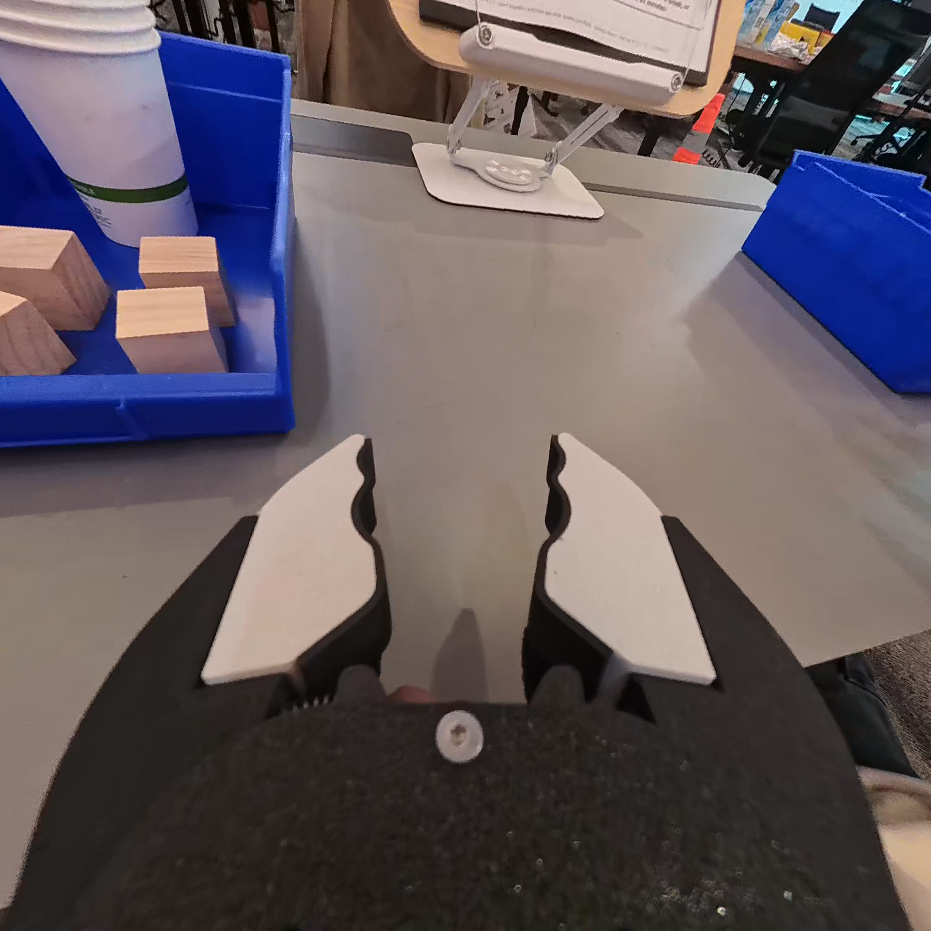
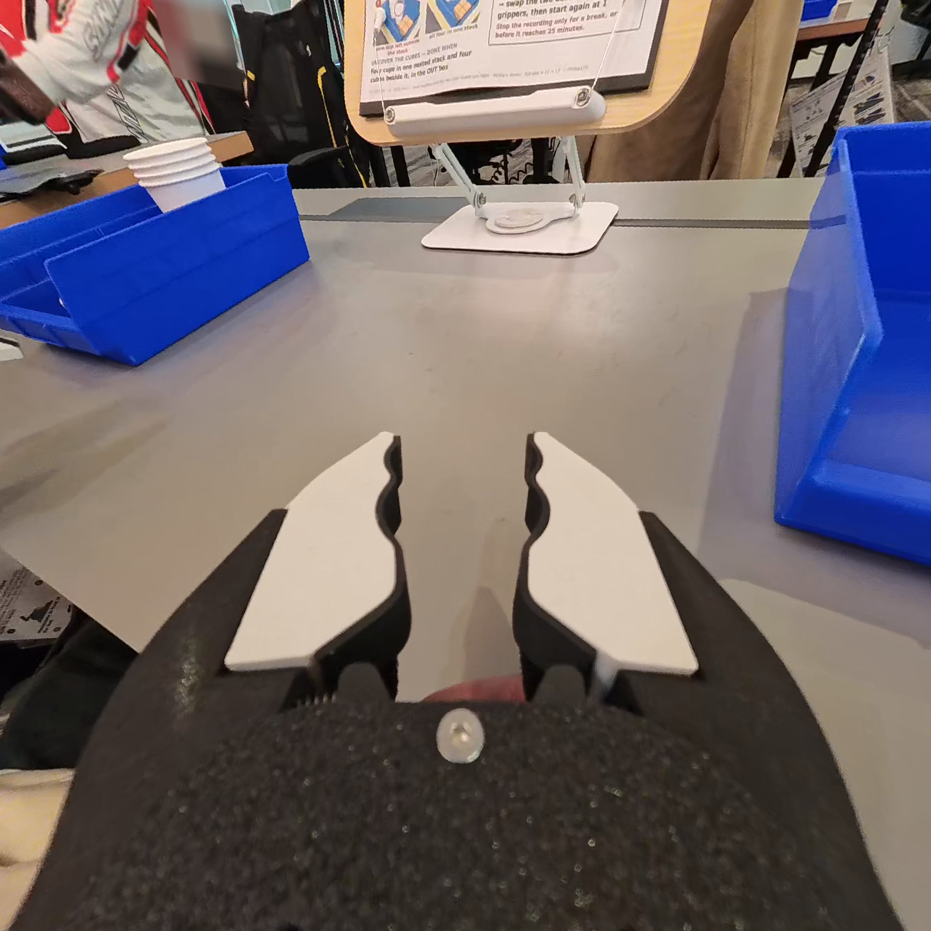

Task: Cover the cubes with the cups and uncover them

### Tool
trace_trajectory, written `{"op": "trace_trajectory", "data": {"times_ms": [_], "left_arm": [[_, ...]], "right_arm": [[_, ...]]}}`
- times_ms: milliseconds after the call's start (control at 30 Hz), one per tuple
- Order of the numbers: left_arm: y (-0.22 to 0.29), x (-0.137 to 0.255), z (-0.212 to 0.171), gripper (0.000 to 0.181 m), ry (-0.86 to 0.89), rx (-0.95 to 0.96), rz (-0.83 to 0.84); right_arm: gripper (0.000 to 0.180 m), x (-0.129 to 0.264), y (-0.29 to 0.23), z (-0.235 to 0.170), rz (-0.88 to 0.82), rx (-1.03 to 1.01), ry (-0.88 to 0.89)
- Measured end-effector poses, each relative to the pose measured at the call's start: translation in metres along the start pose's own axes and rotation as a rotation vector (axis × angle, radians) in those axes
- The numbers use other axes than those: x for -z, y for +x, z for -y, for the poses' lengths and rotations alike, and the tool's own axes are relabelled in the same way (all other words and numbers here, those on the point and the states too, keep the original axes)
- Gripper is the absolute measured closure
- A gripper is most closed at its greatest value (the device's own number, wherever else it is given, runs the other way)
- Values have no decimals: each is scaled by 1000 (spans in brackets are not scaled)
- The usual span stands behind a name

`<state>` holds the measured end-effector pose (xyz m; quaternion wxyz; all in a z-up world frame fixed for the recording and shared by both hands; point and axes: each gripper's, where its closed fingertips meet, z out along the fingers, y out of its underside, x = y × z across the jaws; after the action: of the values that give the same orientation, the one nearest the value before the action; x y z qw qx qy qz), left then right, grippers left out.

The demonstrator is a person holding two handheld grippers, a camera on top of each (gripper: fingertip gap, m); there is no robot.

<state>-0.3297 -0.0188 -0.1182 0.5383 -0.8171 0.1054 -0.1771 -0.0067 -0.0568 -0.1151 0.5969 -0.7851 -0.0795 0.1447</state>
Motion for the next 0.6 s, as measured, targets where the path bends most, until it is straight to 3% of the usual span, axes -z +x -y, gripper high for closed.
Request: {"op": "trace_trajectory", "data": {"times_ms": [600], "left_arm": [[-3, -7, -12, 117, -55, -5, -1]], "right_arm": [[139, -2, -4, -5, -13, 67, -25]]}}
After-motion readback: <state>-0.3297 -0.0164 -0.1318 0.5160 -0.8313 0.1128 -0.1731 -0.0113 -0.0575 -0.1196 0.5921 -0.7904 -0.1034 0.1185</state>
